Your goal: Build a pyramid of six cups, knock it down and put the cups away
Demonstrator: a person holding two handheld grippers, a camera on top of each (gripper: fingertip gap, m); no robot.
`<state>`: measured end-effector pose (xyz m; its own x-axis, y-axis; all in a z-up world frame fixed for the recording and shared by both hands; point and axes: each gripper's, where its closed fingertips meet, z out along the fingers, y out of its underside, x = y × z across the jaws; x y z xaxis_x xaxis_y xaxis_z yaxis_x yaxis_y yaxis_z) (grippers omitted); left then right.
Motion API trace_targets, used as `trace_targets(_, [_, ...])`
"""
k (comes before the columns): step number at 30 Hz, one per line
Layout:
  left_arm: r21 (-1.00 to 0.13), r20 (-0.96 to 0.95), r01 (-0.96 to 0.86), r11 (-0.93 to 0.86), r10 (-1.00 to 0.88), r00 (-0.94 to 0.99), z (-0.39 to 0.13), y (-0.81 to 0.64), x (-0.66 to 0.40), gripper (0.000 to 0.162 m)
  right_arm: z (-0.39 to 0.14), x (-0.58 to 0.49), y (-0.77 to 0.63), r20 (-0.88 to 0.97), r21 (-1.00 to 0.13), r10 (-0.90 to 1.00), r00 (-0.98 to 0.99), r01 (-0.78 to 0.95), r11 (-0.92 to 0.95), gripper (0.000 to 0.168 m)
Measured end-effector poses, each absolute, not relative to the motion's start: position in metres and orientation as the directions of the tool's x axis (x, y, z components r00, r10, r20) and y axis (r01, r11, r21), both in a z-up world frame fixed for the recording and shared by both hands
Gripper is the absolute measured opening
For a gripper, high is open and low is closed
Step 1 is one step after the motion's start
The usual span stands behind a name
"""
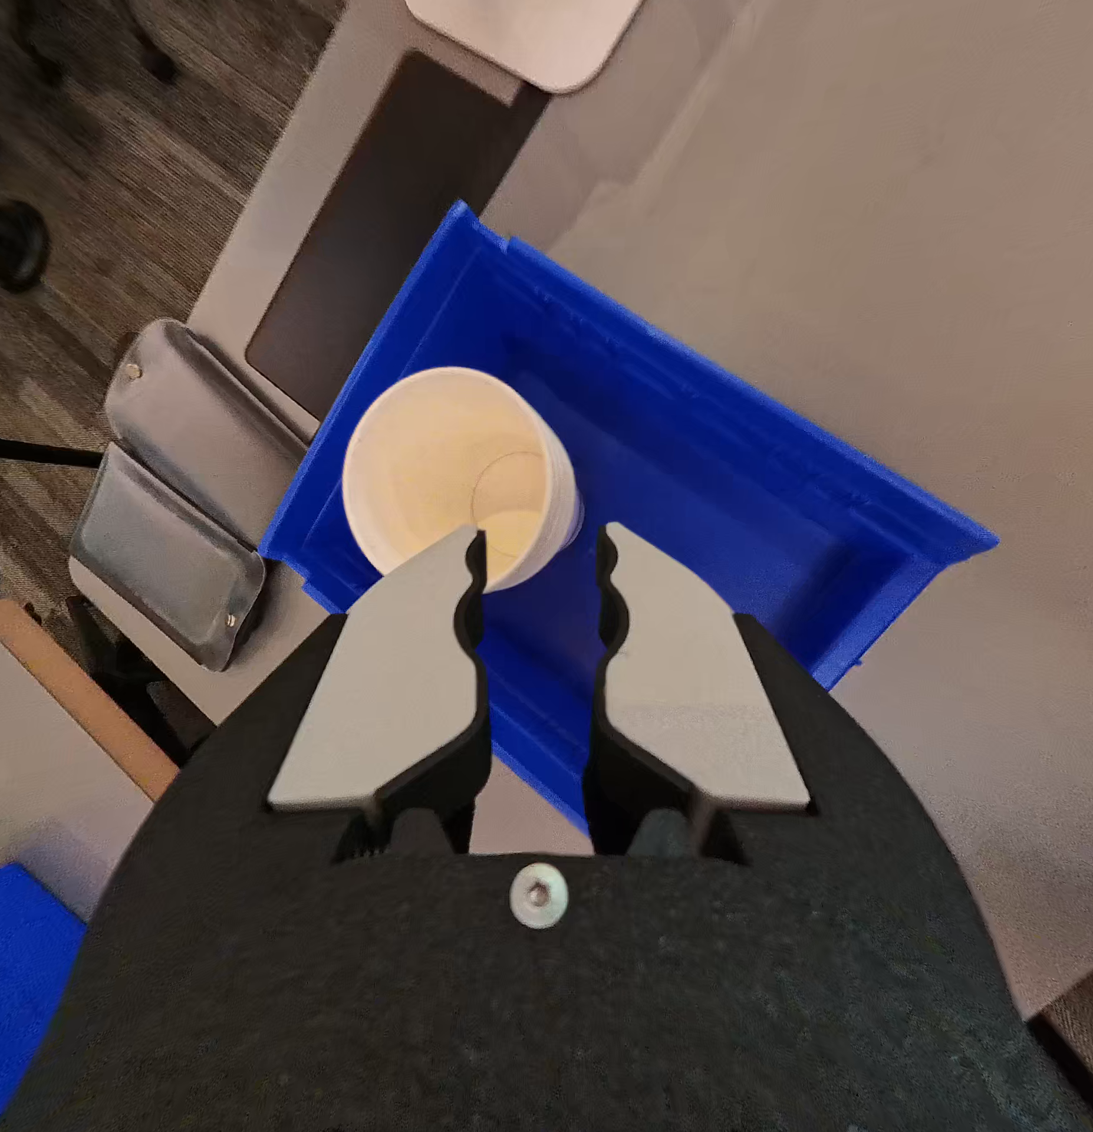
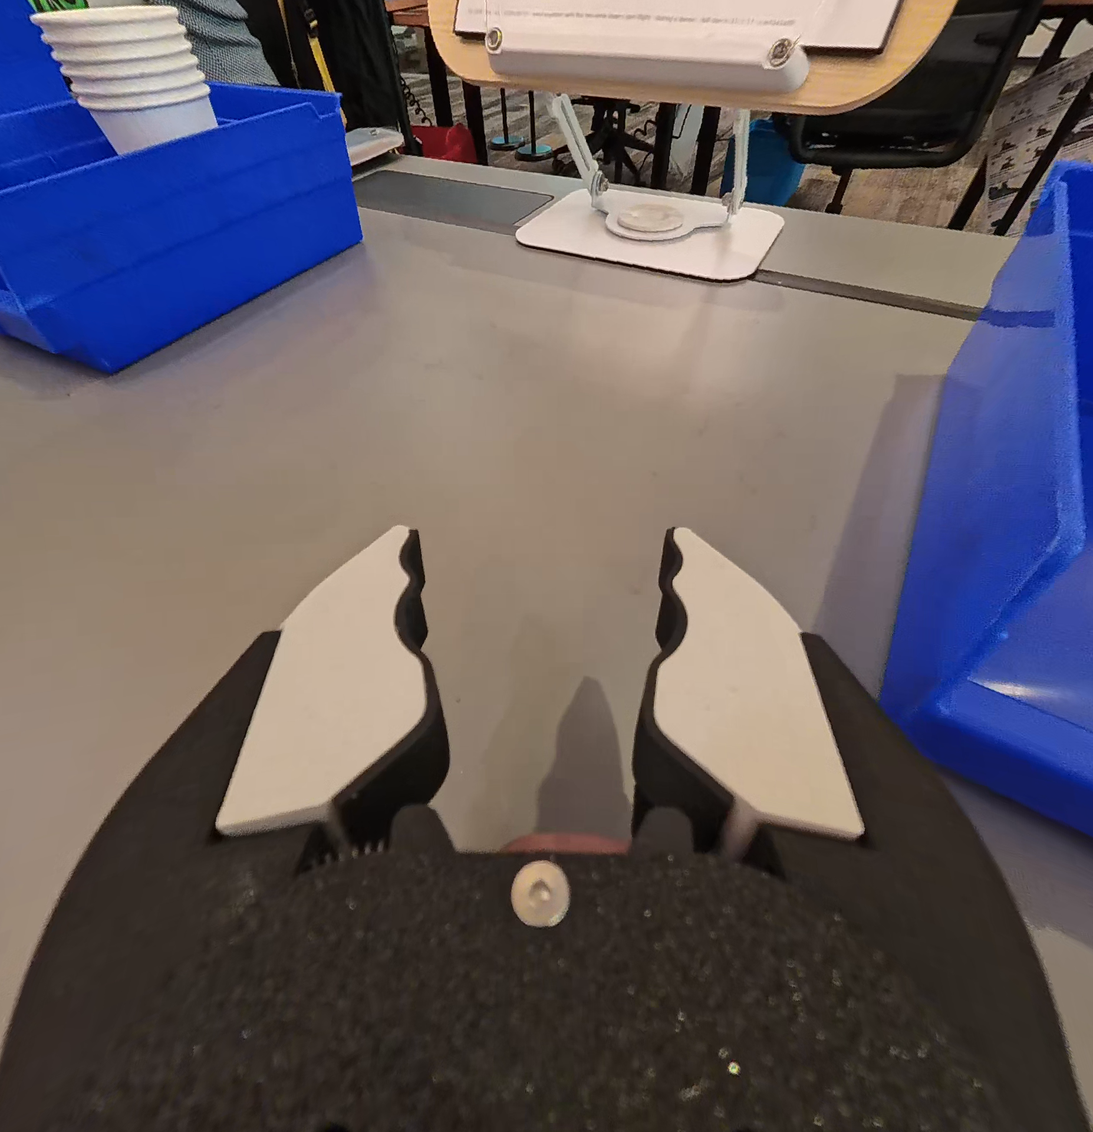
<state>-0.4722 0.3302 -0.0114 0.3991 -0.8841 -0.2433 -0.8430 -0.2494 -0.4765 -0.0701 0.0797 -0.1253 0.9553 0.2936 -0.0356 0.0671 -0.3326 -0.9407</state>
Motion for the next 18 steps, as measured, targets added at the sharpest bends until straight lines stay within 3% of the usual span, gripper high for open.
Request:
trace_targets(4, [-0.359,-0.223,-0.905,-0.228,-0.921,0.320,-0.029,0.344,-0.477,0.030,-0.126,-0.073,0.079,-0.031,-0.939,0.300,0.954,0.074,-0.335,0.073])
trace_targets(13, [-0.255,-0.166,-0.943,-0.215,-0.951,0.262,-0.048,0.344,-0.478,0.028,-0.127,-0.076,0.079,-0.060,-0.937,0.311,0.948,0.053,-0.344,0.073])
trace_targets(18, [-0.253,-0.144,-0.946,-0.205,-0.958,0.247,-0.049,0.343,-0.472,0.005,-0.127,-0.078,0.078,-0.060,-0.937,0.321,0.945,0.057,-0.345,0.072])
